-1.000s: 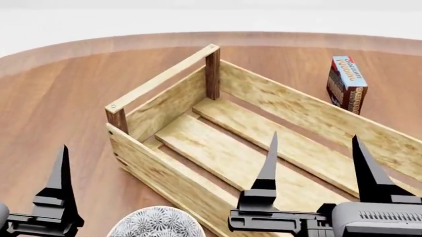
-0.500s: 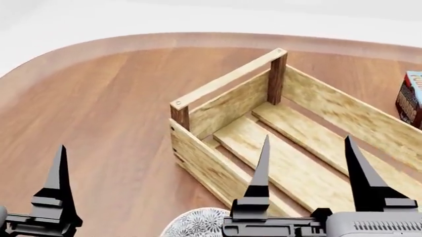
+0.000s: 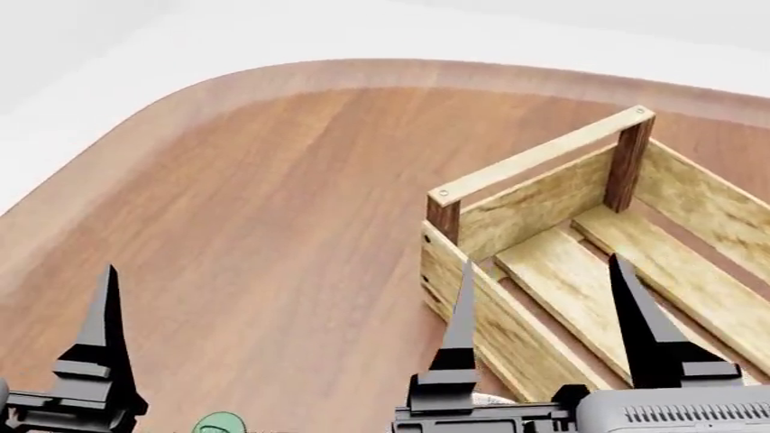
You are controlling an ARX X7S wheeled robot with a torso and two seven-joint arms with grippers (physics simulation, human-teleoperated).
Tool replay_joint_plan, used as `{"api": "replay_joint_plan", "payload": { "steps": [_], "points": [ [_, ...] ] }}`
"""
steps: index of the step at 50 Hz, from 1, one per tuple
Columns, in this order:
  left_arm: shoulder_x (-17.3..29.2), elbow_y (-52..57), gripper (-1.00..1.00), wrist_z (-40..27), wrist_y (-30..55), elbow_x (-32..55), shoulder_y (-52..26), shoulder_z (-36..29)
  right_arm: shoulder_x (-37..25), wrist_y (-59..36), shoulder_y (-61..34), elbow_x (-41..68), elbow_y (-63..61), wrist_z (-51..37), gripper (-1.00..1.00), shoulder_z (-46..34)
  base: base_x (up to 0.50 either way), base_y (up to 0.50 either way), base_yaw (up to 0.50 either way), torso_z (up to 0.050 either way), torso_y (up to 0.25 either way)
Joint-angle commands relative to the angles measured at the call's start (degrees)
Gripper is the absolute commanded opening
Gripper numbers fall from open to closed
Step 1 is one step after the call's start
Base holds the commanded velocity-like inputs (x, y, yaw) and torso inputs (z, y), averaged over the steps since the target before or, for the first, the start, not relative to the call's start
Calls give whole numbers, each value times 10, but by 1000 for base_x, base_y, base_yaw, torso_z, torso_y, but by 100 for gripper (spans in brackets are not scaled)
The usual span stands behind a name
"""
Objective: Pick up the salad dressing and put it in the tray.
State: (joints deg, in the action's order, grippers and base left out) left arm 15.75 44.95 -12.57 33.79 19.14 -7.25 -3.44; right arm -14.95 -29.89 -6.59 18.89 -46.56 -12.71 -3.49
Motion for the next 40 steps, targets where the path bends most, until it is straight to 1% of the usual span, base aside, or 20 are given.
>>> {"api": "replay_joint_plan", "payload": {
  "steps": [1, 7, 8, 12, 18, 23, 24, 27, 28, 29, 30, 35, 40],
  "points": [
    [3, -1, 100, -3, -4, 1, 1, -1, -6, 6, 3, -3, 5, 2, 100, -10, 0, 0, 500, 0, 0],
    [4, 0, 100, -5, -2, 5, 0, 0, -14, 15, 10, -2, 2, 12, 100, -18, 0, 0, 500, 0, 0],
    [4, 0, 100, -5, -2, 5, 0, 1, -15, -2, 6, 24, 1, 19, 100, -11, 0, 0, 0, 0, 0],
    [6, 1, 100, -7, -2, 7, 0, 2, -17, -20, -2, 36, -2, 15, 100, -6, 0, 0, 0, 0, 0],
    [7, 0, 100, -8, -3, 7, 0, 1, -28, -29, -12, 2, 4, 7, 100, -37, 0, 0, 0, 0, 0],
    [8, 0, 100, -10, -3, 9, -1, 1, -40, -35, -18, -1, 9, 19, 100, -54, 0, 0, 0, 0, 0],
    [8, -4, 100, -10, -5, 7, -2, 1, -58, -58, -33, -3, 22, 46, 100, -91, 0, 0, 0, 0, 0],
    [9, -3, 100, -11, -5, 8, -2, 2, -65, -70, -43, -18, 40, 51, 100, -118, 0, 0, 0, 0, 0],
    [10, -5, 100, -11, -6, 8, -2, 3, -73, -86, -52, -16, 56, 68, 100, -139, 0, 0, 0, 0, 0],
    [11, -5, 100, -12, -6, 8, -2, 2, -73, -86, -52, -16, 56, 68, 100, -139, 0, 0, 0, 0, 0],
    [12, -5, 100, -12, -7, 8, -2, 4, -79, -95, -63, -18, 82, 87, 100, -164, 0, 0, 0, 0, 0],
    [18, -7, 100, -11, -18, -1, 7, 0, -79, -116, -87, 0, 121, 120, 100, -183, 0, 0, 0, 0, 0],
    [23, -4, 100, -15, -17, -3, 7, 3, -78, -124, -120, -5, 190, 155, 100, -221, 0, 0, 0, 0, 0]
  ]
}}
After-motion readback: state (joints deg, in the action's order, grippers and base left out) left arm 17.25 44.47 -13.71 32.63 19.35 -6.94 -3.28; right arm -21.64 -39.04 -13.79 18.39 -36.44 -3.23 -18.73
